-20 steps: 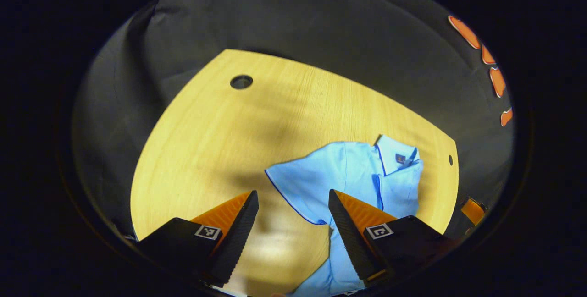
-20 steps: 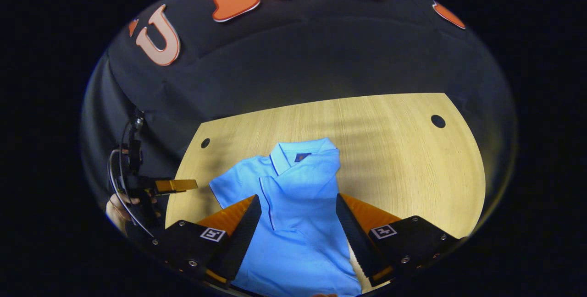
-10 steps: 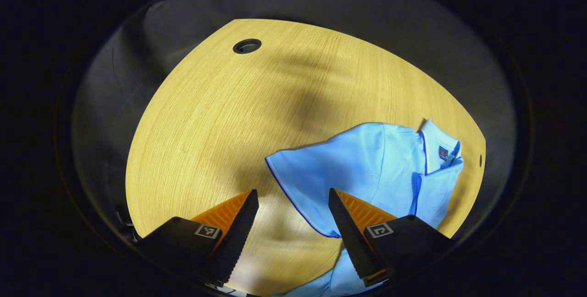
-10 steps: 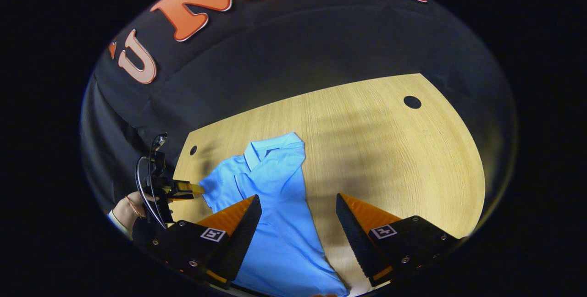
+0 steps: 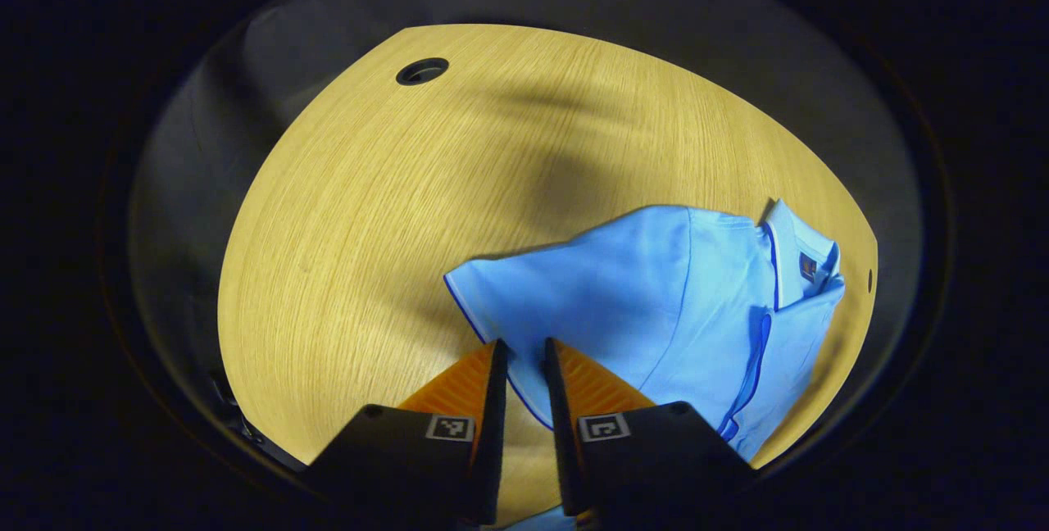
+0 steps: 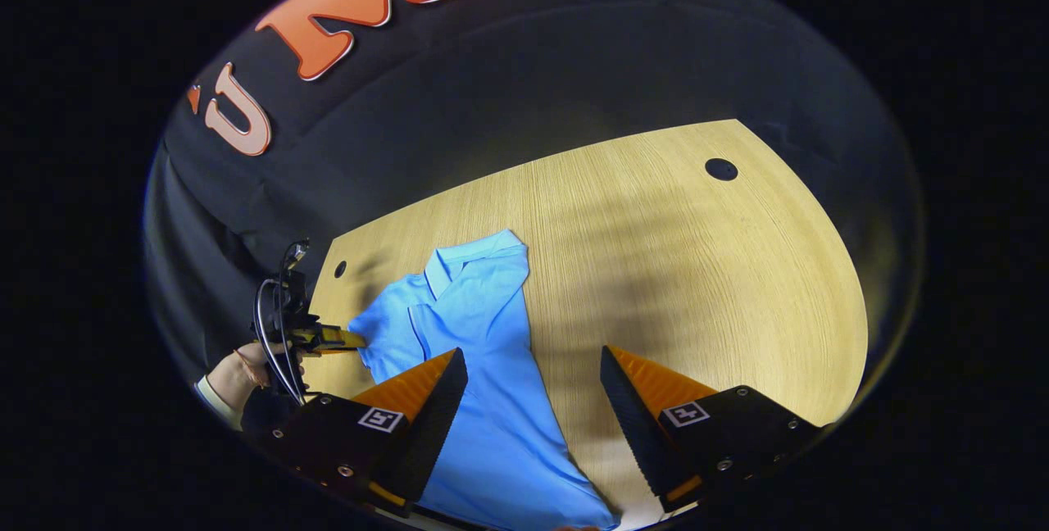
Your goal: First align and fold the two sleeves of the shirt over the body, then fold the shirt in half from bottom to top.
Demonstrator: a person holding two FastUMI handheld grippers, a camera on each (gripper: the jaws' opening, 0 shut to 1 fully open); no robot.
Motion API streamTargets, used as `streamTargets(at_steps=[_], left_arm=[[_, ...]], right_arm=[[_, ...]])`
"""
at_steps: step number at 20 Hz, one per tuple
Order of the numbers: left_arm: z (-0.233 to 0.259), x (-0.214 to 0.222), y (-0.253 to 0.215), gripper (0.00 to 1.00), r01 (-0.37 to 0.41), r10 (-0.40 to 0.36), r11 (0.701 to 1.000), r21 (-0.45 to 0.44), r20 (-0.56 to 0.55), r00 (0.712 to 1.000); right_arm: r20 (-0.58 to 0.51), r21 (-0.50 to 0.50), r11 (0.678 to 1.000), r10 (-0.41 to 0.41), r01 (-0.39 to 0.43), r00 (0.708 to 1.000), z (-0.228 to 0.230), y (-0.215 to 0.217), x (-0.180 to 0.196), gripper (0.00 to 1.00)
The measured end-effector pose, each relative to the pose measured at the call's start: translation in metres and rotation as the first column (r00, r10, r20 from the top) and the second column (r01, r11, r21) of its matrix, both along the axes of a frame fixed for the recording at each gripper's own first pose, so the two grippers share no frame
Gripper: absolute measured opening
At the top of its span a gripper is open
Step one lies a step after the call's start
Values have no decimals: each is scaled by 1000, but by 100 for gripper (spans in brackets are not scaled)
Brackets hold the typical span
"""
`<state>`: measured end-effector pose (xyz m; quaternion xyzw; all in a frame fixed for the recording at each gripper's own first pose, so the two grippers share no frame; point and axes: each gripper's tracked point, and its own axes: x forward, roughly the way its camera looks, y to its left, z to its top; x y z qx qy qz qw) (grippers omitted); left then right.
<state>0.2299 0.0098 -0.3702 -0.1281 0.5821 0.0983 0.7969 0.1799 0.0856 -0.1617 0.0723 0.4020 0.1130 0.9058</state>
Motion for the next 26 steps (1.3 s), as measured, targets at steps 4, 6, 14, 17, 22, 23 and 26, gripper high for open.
streamTargets(at_steps=[4,6,14,17,22,23,26], left_arm=[[8,1,0,12,28,-28,999,22,37,999],[24,3,3,12,63,-66,997,41,65,996],[116,15,-45,12,297,-324,943,147,218,921],[128,16,-86,12,358,-375,927,111,242,895],[131,20,-140,12,452,-470,883,128,243,849],[129,19,-151,12,470,-486,874,125,235,842],[124,18,-187,12,507,-517,856,105,227,825]], right_arm=[[3,-9,1000,0,0,1000,-1,0,-5,99],[3,-11,1000,-3,3,1000,0,-1,-7,99],[16,-12,1000,-27,28,999,2,-11,-14,99],[21,-7,999,-41,41,999,5,-18,-20,99],[29,4,996,-85,84,996,7,-41,-31,99],[27,8,995,-96,96,995,7,-47,-33,99],[21,17,992,-126,125,992,4,-63,-39,99]])
